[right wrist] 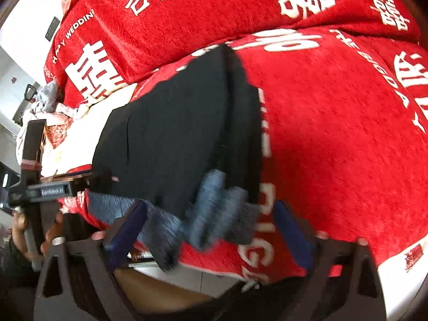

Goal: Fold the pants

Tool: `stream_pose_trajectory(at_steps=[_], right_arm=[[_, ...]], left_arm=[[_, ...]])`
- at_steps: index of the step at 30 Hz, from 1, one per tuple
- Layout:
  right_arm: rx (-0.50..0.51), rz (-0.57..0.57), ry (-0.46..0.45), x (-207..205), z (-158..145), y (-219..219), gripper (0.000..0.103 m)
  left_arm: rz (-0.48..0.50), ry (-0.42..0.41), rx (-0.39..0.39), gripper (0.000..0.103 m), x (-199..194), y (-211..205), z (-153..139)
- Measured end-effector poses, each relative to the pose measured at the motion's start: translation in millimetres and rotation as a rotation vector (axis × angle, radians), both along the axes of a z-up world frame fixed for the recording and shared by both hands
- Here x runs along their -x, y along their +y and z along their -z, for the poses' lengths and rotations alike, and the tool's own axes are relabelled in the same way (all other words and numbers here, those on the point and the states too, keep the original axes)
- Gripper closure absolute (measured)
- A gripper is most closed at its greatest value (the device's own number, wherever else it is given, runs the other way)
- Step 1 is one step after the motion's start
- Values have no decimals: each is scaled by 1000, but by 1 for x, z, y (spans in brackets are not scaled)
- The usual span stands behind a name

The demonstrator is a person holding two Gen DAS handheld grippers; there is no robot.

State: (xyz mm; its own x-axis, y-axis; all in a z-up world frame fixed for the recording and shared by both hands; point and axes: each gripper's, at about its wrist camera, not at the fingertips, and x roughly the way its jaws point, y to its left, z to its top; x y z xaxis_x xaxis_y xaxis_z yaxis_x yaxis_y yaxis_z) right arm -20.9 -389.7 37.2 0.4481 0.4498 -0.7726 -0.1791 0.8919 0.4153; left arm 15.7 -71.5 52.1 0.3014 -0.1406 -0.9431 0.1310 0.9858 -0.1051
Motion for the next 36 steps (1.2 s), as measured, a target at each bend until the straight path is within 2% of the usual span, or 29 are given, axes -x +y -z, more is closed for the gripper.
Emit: stream_pose_trajectory(at_steps=[2, 3, 5, 7, 8, 10, 12, 15, 16, 18, 22, 25, 26, 28, 29, 31, 34, 36], right_arm=[[53, -7, -65, 1, -17, 10, 76], [53, 6, -77, 0, -20, 9, 78], [10, 72, -40, -11, -13, -5, 79], [-40, 113, 40, -20, 7, -18, 78], [-72, 120, 73, -22, 17, -22, 76], [-91, 125, 60, -19, 17, -25, 69], [-19, 145, 63, -15, 9, -27, 48], [130, 213, -76, -8, -27, -31, 45], [157, 204, -133, -10, -41, -27, 43], [177, 148, -202, -19, -58, -12, 27], [283, -11, -290, -64, -67, 49, 25], [321, -60, -235, -103, -46, 72, 25], [337, -59, -207, -110, -37, 71, 25], [359, -10, -79, -134, -9, 68, 25], [317, 31, 13, -143, 8, 57, 26], [221, 65, 12, -145, 14, 45, 25], [256, 44, -5, -142, 14, 47, 25], [293, 34, -11, -139, 10, 51, 24]], left_arm=[[-14, -101, -44, 0, 2, 3, -17], [-17, -120, -55, 0, 2, 4, -20], [-25, -105, -81, 0, -7, 6, -13], [-26, -50, -63, 0, -14, 7, 4], [-35, -42, -44, 0, -15, 9, 8], [-57, -29, -4, 0, -15, 14, 8], [-63, -40, -10, 0, -13, 17, 1], [-76, -103, -42, 0, -20, 20, -14], [-75, -101, -33, 0, -26, 22, -15], [-92, -87, -25, 0, -43, 20, -18], [-157, -66, -28, 0, -84, 20, -14], [-203, -37, -101, 0, -103, 30, 1], [-208, -24, -101, 0, -105, 32, 6], [-208, 26, -63, 0, -111, 39, 21], [-206, 38, -50, 0, -113, 40, 26], [-202, 31, -51, 0, -112, 38, 32], [-182, 22, -82, 0, -114, 32, 36], [-178, 29, -72, 0, -110, 32, 31]])
